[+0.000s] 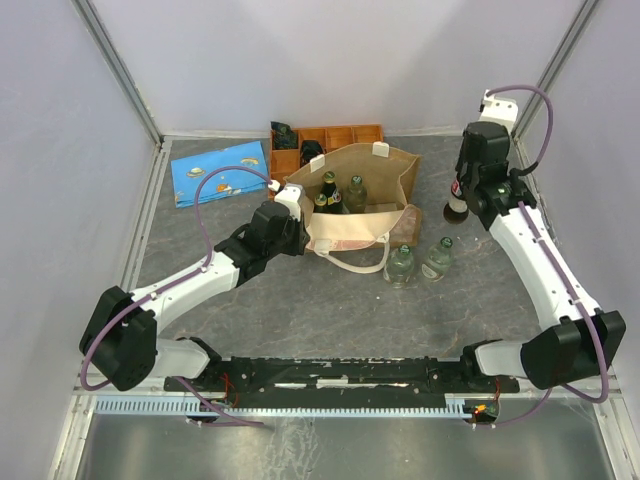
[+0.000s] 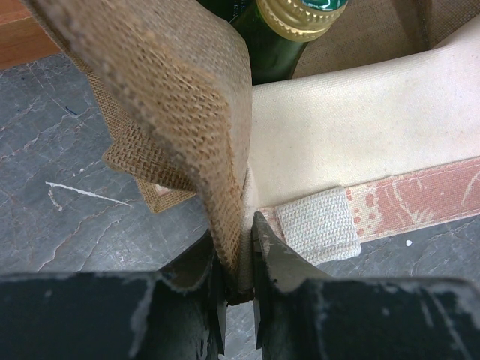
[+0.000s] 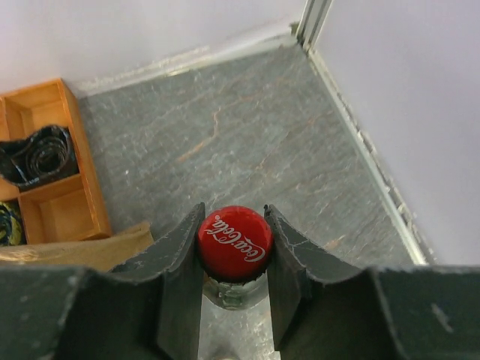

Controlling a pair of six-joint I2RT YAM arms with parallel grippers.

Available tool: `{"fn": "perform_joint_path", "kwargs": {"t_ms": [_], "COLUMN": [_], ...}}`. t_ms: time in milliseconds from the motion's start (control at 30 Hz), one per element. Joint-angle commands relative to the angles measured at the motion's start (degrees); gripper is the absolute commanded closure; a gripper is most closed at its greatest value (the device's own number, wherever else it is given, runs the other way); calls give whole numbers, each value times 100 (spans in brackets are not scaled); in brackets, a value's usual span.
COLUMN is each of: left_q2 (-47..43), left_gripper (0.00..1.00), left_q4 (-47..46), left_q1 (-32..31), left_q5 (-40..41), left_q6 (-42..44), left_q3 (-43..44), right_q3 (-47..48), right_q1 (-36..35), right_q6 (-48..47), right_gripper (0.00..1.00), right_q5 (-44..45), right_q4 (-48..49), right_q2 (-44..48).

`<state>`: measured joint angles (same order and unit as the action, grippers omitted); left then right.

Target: Take the beverage out of the canvas bag

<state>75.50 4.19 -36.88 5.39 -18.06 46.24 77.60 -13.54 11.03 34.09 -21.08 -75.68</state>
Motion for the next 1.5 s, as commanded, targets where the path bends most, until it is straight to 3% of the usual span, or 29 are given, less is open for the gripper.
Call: {"fn": "perform_joint_path", "kwargs": {"t_ms": [0,333,900,1467], "left_q2": [92,36,121,244], "left_gripper": [97,97,97,97], "left_q4": [119,164,163,221], "left_q1": [4,3,6,3], "left_q5": [-37,9,-3,-44], "left_q6": [234,168,158,313], "left_q3": [52,2,25,134], "right_q3": [-254,-967,-1557,-1979], "right_q1": [117,154,141,141], "right_q6": [477,627,-165,12], "right_gripper": [100,100,100,100], "right_q5": [-353,-735,-817,-877], "right_q4": [1044,1541,2798,2917], "right_q2": [360,239,147,80]}}
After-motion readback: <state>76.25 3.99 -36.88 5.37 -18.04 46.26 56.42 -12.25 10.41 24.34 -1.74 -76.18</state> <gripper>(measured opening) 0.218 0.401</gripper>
